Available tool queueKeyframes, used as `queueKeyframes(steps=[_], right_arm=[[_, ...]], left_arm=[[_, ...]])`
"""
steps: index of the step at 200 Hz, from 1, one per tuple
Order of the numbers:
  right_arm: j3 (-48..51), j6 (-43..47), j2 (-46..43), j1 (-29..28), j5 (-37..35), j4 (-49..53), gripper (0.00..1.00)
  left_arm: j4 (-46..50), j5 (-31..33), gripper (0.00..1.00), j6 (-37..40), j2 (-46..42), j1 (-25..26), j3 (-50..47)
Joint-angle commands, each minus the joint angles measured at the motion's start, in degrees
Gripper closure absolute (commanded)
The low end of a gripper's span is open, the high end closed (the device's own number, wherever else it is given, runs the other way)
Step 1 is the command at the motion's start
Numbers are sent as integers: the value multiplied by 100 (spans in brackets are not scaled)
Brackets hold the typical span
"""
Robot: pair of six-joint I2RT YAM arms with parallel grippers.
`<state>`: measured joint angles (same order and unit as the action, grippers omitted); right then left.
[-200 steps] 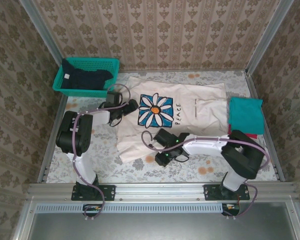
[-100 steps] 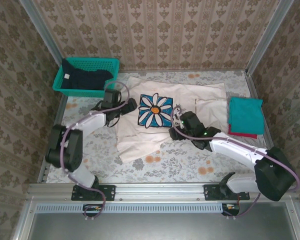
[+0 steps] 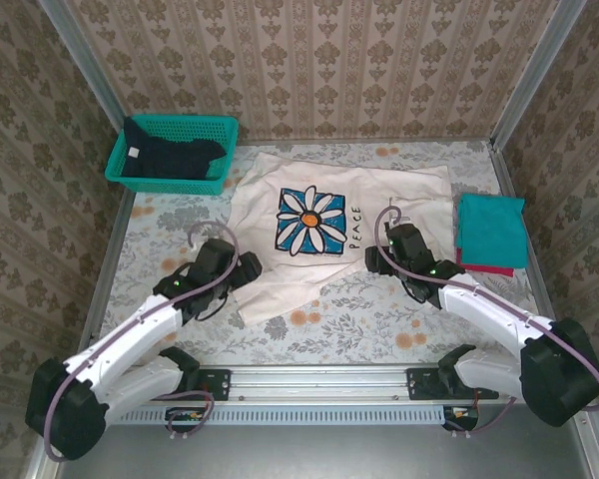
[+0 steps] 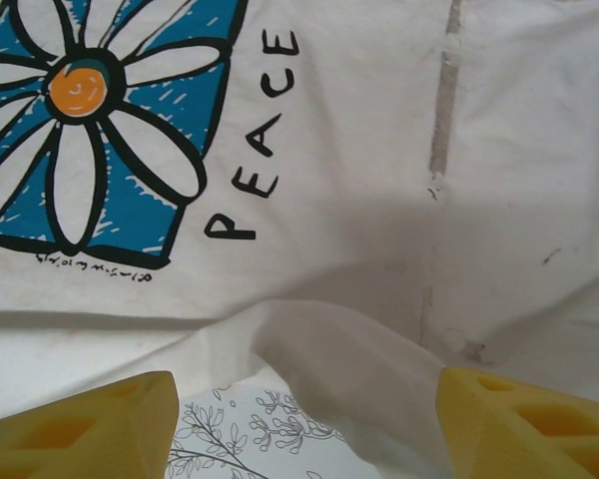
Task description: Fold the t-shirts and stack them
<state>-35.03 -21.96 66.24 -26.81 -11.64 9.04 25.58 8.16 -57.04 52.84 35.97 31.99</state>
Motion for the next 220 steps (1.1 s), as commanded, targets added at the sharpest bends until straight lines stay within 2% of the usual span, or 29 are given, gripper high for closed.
queueKeyframes(steps=[1, 41, 91, 131, 161, 176, 203, 220], right_arm=[[23, -205, 39, 42, 36, -142, 30], [-90, -224, 243, 50, 153, -197, 30], [-105, -267, 303, 53, 258, -170, 30], [-96, -279, 309, 53, 281, -173, 30], [-130, -294, 345, 50, 336, -199, 31], [-132, -292, 357, 53, 350, -210, 31], [-145, -296, 372, 53, 360, -177, 31], [-127, -321, 337, 51, 308, -127, 31]], left_arm=[[799, 198, 16, -1459, -192, 257, -285], [486, -133, 27, -2462, 28, 421, -711], [-235, -363, 39, -2619, 502, 375, -835], [-546, -586, 45, -2759, 760, 366, -919], [-568, -518, 50, -2681, 833, 290, -983], [-670, -530, 57, -2627, 837, 224, -1039], [-1028, -653, 63, -2616, 828, 174, -1132], [-1107, -683, 79, -2582, 835, 161, -1127]])
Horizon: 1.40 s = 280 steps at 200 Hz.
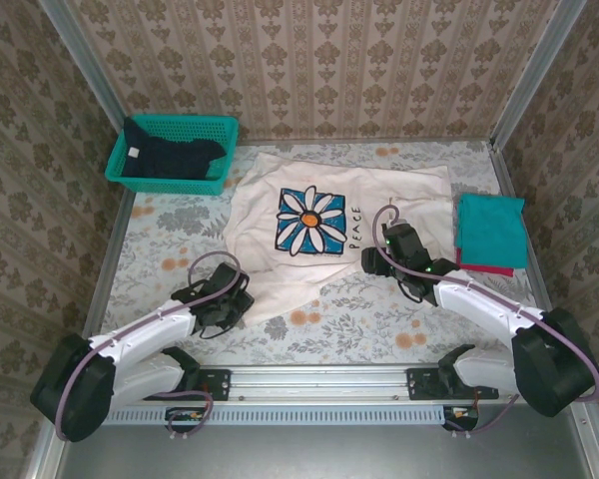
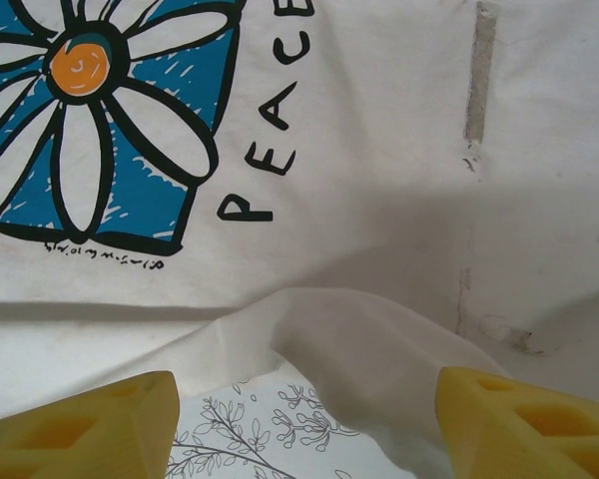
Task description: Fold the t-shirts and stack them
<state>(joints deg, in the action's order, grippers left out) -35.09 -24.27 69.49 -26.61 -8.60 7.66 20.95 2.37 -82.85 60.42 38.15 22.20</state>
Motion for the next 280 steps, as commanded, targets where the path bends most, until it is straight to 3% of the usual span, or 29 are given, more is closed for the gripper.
queueKeyframes(steps=[1, 19, 61, 88, 125, 161, 208, 236, 280], right_arm=[[-121, -92, 7, 37, -3, 13, 31], [-112, -120, -62, 35, -95, 113, 31], [28, -443, -499, 157, -782, 673, 31], [139, -1182, -824, 662, -1172, 1579, 33], [471, -1950, -1034, 1982, -451, 2511, 39], [746, -2375, -1324, 2632, 15, 2991, 44], [659, -3118, -1295, 2767, 830, 3465, 52], [758, -3390, -1305, 2767, 1364, 3167, 54], [774, -3402, -907, 2773, 1416, 2836, 63]], left_arm=[[-649, -100, 80, -2, 71, -60, -147], [-668, -115, 100, 39, 38, -78, -171], [-523, -90, 100, 240, -222, -147, -141], [-397, -55, 100, 380, -321, -189, -30], [-336, -70, 100, 523, -264, -279, 57], [-303, -123, 100, 586, -276, -370, 57], [-289, -145, 100, 629, -294, -423, 50], [-287, -142, 100, 633, -287, -440, 32], [-286, -150, 100, 639, -294, -458, 5]])
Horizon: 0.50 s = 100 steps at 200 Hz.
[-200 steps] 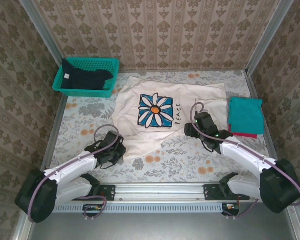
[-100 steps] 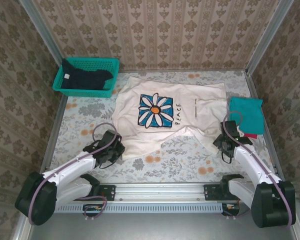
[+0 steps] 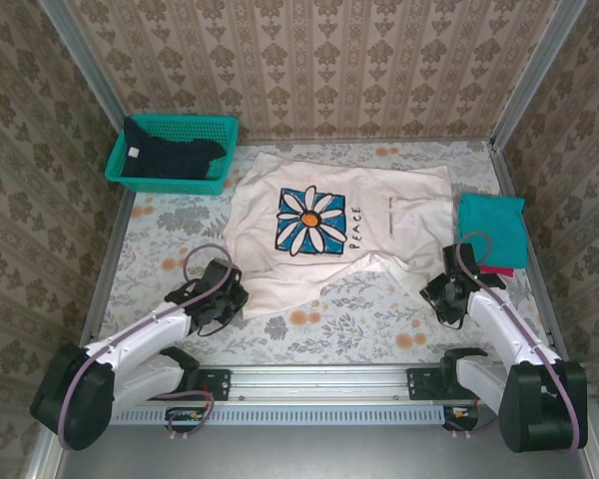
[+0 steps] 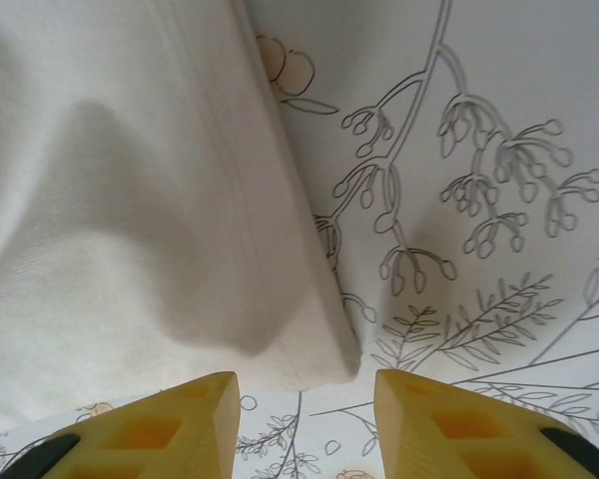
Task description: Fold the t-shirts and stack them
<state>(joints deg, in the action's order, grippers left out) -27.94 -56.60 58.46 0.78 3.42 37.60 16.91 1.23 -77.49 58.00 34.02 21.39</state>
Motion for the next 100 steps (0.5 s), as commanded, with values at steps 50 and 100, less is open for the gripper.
queueKeyframes(steps=[50, 100], right_arm=[[66, -128, 728, 45, 140, -366, 65], [26, 42, 808, 157, 25, -351, 100]], left_arm=[[127, -19, 100, 74, -172, -79, 28], [171, 13, 100, 111, -298, -111, 43]])
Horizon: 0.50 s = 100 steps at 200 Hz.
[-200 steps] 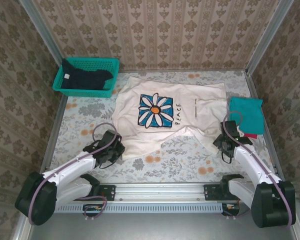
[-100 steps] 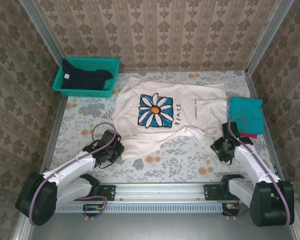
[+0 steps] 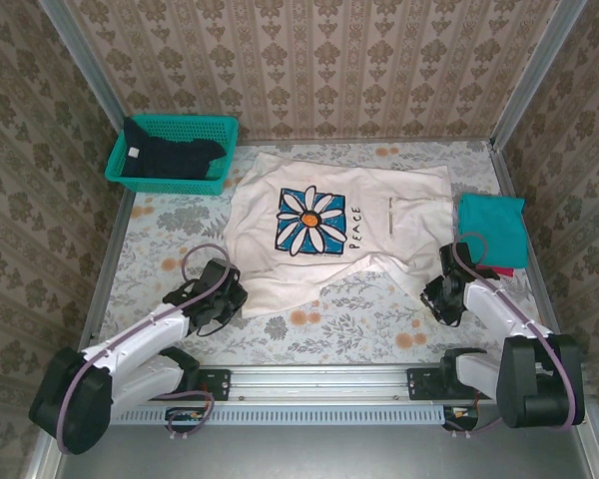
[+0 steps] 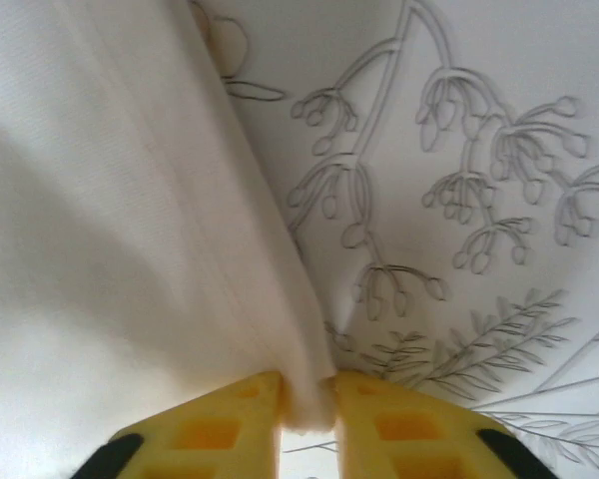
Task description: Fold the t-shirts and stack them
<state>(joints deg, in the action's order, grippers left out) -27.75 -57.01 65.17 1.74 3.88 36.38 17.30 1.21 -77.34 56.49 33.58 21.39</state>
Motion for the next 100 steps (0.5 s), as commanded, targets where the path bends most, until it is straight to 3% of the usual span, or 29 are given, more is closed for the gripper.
queueKeyframes(steps=[1, 34, 74, 100], right_arm=[[6, 84, 137, 62, -28, -228, 100], [-22, 190, -535, 99, -368, 46, 100], [-202, 442, -1540, 190, -1356, 920, 100], [-256, 508, -1759, 356, -1489, 1196, 100]], left_arm=[[137, 17, 100, 101, -152, -69, 42], [434, 161, 100, 200, -404, -84, 119], [844, 278, 100, 316, -849, -222, 165], [1013, 189, 100, 430, -981, -354, 186]])
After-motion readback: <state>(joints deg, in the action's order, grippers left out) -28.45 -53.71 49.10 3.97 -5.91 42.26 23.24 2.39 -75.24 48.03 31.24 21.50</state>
